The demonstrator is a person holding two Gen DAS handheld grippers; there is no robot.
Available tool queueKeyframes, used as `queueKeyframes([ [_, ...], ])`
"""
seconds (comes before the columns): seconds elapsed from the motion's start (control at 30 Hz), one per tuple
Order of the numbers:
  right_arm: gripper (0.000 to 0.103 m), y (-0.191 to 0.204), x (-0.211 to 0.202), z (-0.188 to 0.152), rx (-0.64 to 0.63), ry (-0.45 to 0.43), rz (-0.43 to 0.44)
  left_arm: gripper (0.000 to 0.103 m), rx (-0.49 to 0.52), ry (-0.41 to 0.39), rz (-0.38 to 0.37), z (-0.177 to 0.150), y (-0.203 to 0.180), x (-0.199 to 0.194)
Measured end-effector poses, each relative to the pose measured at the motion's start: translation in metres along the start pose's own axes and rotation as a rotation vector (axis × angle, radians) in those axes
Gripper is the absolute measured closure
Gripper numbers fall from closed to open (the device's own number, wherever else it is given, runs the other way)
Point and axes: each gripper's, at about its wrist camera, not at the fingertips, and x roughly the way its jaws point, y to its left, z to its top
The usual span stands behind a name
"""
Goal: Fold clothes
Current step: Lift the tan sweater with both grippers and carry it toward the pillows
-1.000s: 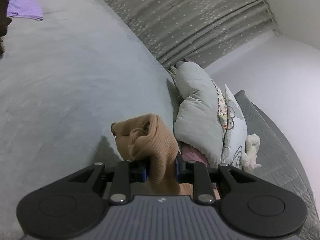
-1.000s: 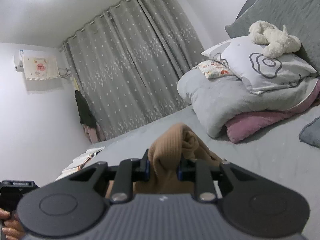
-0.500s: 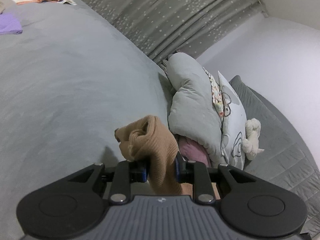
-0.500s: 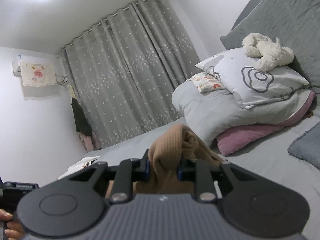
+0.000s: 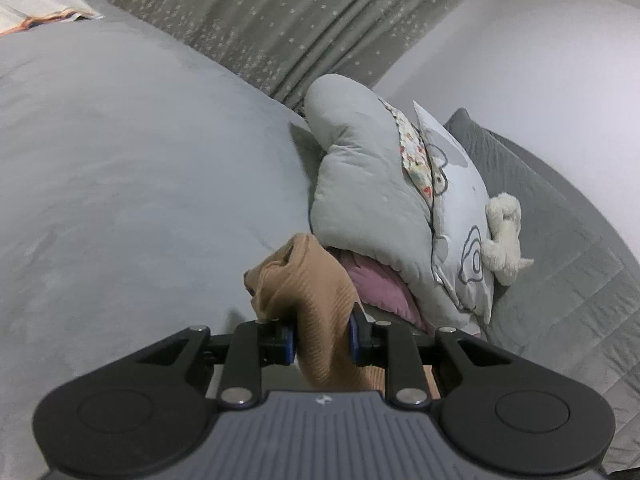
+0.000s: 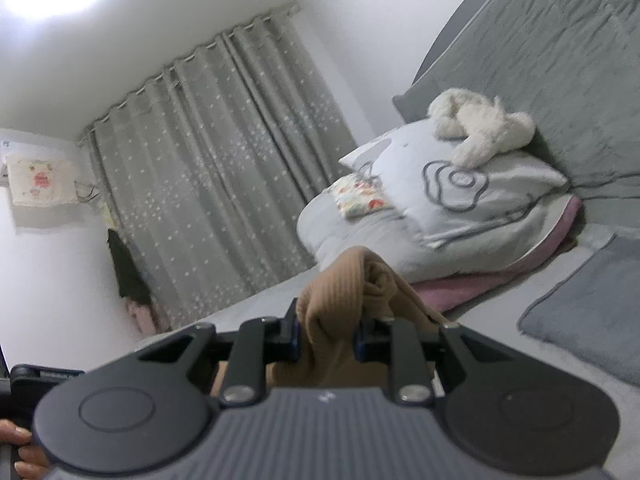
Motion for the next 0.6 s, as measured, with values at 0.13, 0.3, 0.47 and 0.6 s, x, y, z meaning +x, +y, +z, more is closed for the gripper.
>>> queueKeyframes([
  [0.13, 0.082, -0.017, -0.006, 0.015, 0.003, -0.037, -0.035, 0.082, 0.039, 0.002, -0.005, 0.002, -0.032, 0.017],
  [0.3, 0.082, -0.039, -0.013, 0.034, 0.007, -0.084, -0.08, 0.082, 0.087, 0.023, -0.012, 0.0, -0.074, 0.04],
  [0.47, 0.082, -0.062, -0.021, 0.052, 0.003, -0.126, -0.129, 0.082, 0.147, 0.038, -0.018, -0.008, -0.119, 0.067],
  [0.6, 0.082, -0.081, -0.029, 0.062, -0.032, -0.152, -0.191, 0.082, 0.198, 0.061, -0.023, -0.018, -0.151, 0.089],
])
